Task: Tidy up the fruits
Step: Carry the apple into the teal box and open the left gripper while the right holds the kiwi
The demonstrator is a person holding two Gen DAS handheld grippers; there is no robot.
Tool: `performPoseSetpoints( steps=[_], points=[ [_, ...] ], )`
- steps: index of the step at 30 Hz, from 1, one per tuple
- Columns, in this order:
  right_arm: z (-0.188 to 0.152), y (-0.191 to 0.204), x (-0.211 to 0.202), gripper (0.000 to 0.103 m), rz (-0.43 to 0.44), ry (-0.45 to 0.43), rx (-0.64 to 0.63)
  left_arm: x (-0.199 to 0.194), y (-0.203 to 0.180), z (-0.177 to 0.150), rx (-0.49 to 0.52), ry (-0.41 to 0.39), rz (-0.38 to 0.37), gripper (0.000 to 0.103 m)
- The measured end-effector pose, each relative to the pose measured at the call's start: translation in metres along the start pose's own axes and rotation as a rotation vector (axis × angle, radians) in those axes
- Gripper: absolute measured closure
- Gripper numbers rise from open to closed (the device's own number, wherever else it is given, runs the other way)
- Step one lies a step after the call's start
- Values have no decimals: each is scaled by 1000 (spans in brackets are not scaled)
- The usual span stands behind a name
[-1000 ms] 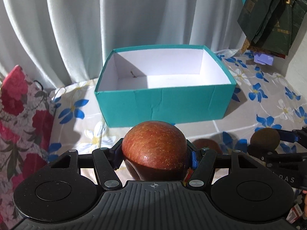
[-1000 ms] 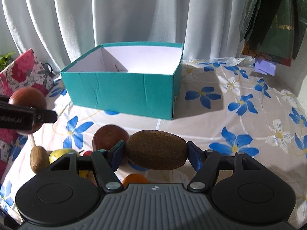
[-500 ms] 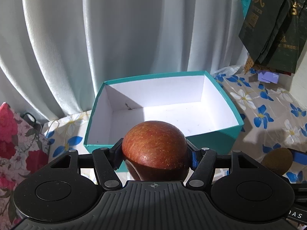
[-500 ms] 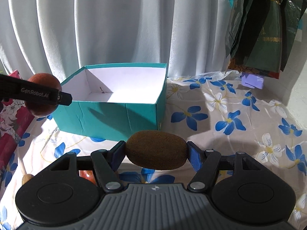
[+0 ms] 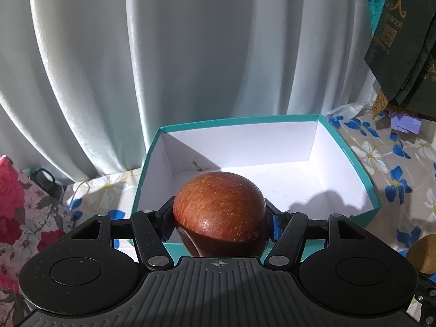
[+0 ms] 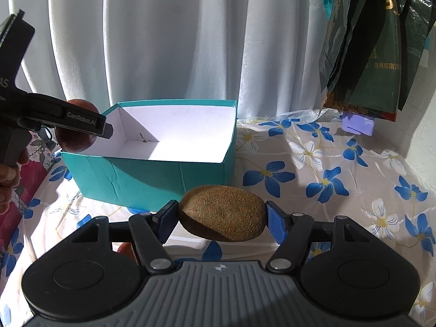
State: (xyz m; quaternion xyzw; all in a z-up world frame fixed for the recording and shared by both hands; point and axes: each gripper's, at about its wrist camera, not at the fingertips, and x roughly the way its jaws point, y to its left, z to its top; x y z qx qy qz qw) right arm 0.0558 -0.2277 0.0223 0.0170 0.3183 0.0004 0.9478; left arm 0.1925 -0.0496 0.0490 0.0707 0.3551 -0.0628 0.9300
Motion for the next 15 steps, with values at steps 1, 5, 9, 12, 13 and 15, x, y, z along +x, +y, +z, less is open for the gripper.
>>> performPoseSetpoints(
  steps=[1,5,9,12,13,15],
  points=[
    [0,0,0,35,-1,-1,2,3,0,0,-1,6,0,35],
    [1,-3,2,35,-6,0,8,16,-1,3,-1,28,-8,35],
    [2,-5,3,35,-6,0,13,35,-1,7,-11,49,-14,35],
    [2,-6,3,35,-5,0,15,51,0,9,-24,66,-12,35],
    [2,-7,3,35,-5,-1,18,56,1,9,-27,75,-8,35],
    [2,-8,4,35,-8,0,23,68,3,9,-37,100,2,35]
  ],
)
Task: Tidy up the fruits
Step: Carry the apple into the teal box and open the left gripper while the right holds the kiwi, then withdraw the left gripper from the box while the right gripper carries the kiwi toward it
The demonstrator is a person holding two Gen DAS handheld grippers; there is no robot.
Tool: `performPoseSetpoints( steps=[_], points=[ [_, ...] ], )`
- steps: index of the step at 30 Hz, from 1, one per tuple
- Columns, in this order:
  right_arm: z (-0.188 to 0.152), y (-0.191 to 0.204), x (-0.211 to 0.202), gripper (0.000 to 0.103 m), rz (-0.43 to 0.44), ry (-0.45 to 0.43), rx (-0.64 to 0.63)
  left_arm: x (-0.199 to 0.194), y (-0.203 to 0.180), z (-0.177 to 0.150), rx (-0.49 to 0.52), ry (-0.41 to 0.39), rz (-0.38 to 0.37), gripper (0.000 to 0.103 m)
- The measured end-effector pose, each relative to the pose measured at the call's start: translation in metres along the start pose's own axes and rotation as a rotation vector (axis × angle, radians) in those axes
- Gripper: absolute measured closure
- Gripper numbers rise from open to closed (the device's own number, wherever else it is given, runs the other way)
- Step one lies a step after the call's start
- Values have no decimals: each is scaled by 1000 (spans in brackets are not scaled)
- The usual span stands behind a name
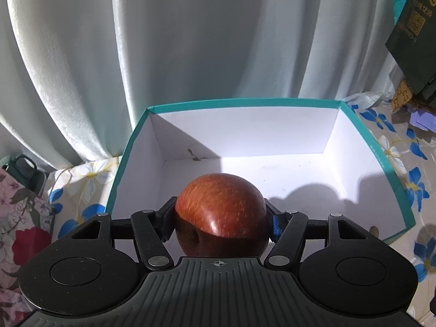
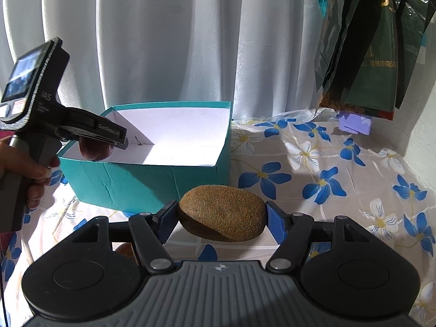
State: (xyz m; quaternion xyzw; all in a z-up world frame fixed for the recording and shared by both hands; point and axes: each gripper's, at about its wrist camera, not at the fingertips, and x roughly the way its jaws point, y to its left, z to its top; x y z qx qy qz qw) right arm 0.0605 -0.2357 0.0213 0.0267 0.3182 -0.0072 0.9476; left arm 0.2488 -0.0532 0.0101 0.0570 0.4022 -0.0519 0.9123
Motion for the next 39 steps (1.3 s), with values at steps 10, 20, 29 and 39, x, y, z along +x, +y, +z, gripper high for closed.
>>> performPoseSetpoints(
  steps=[10,20,29,39],
  points=[
    [0,-4,3,35,-13,4,10,49,6,-10,-27,129,24,36],
    [7,-2,6,35,-10,-12,-5,28,6,-9,-39,68,56,7],
    [17,-1,3,35,-19,-47,-22,-56,13,-29,-95,-29,106,2],
    [25,15,-5,35,7,-94,-69,-99,34,-59,-191,-22,96,1]
  ],
)
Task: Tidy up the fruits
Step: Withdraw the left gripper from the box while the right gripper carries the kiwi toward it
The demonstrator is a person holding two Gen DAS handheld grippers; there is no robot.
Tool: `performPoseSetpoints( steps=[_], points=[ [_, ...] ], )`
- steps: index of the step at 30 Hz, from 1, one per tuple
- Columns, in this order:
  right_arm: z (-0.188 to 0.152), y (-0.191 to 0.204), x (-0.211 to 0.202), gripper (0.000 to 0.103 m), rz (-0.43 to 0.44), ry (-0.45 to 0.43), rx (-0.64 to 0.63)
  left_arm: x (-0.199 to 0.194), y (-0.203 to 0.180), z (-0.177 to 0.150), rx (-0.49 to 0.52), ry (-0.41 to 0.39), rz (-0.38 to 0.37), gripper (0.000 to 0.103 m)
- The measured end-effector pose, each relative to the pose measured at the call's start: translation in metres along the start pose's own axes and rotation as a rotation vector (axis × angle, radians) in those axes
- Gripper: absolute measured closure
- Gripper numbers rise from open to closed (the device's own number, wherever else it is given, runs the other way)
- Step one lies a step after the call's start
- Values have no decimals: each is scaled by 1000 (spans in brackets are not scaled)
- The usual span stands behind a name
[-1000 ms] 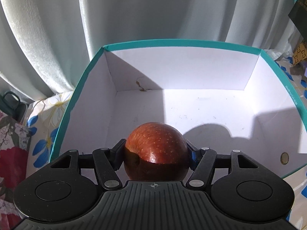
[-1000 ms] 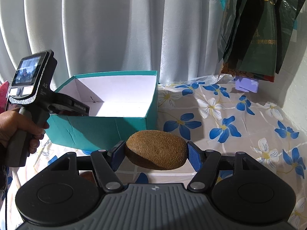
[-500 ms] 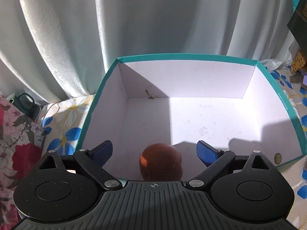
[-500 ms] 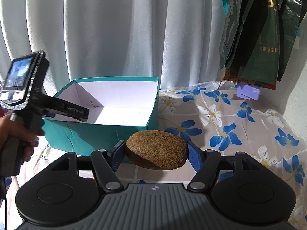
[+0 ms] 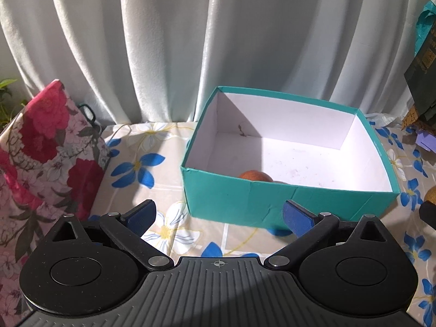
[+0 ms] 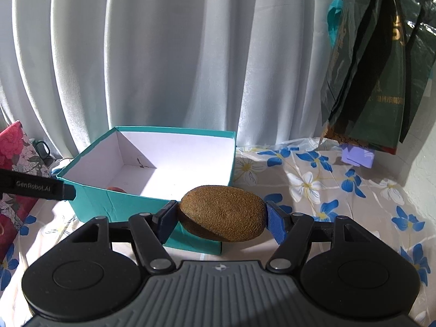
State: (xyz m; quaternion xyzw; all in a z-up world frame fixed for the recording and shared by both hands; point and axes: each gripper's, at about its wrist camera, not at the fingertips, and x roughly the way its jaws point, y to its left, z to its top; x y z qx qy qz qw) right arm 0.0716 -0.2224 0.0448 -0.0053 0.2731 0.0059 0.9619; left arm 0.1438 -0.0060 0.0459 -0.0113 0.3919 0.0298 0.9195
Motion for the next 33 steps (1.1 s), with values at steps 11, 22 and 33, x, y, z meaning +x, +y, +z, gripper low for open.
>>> performPoseSetpoints(
  steps=[11,22,33],
  points=[
    [11,12,2,35,14,-37,-49,-19,16,-25,-43,21,26,1],
    [21,20,44,35,8,-46,-65,-33,30,-46,-53,35,25,1],
    [21,39,116,35,56,45,-100,-30,45,-64,-78,78,47,1]
  ],
)
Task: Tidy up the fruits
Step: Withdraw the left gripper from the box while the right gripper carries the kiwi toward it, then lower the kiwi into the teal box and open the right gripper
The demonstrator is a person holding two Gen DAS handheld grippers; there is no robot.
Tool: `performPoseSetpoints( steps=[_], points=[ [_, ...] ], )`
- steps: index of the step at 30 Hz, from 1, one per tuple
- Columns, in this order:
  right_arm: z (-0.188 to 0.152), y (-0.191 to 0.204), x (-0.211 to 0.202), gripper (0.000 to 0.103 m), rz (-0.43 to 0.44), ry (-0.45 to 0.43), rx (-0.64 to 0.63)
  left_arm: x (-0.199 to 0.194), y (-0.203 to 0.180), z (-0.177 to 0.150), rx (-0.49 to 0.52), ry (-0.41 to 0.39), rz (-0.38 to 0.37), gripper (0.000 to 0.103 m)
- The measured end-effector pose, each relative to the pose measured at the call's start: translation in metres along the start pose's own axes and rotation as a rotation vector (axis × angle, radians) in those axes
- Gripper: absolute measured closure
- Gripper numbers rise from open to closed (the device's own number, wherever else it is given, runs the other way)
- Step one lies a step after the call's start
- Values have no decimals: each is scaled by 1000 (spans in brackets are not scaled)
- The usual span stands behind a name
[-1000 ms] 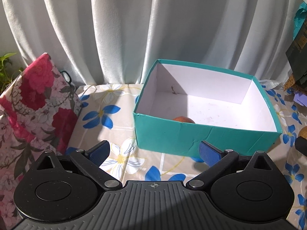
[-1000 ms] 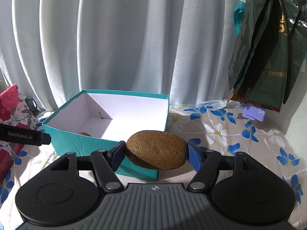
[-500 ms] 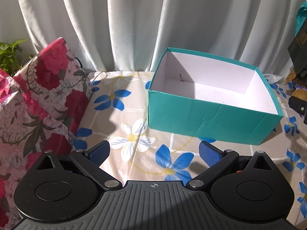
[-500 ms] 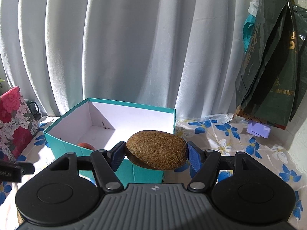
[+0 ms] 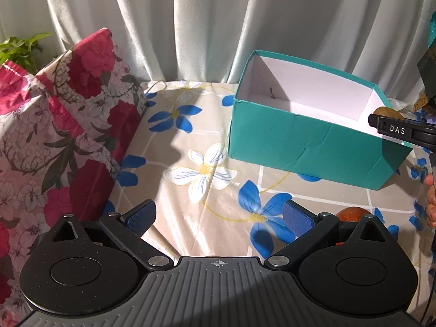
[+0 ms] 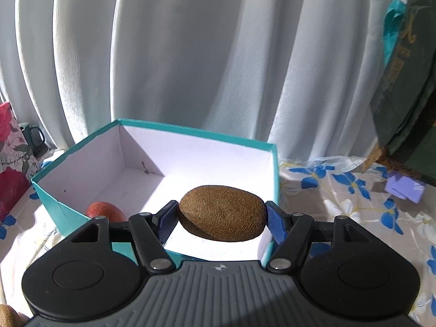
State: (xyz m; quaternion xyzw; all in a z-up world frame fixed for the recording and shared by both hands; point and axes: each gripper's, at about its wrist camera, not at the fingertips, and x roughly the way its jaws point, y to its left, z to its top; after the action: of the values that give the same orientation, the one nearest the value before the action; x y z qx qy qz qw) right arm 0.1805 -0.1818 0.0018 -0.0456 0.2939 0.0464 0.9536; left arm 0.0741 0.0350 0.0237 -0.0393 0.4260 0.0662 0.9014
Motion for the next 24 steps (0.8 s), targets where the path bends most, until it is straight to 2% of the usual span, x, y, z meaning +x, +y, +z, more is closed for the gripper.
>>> performPoseSetpoints(
  steps=[3,11,13,18,24],
  points=[
    [-3,0,14,35,19,52,18,1,3,-4,-5,12,7,1],
    [-1,-3,19,34,46,54,27,5,7,-12,-13,32,12,1],
    [1,-2,16,24,25,46,11,5,8,-15,-10,38,12,1],
    [6,-5,-18,18,38,-45,35,4,10,-23,6,33,8,1],
    [-16,-2,-108,0,86,-268,-12,4,13,-37,13,27,-9,1]
  ],
)
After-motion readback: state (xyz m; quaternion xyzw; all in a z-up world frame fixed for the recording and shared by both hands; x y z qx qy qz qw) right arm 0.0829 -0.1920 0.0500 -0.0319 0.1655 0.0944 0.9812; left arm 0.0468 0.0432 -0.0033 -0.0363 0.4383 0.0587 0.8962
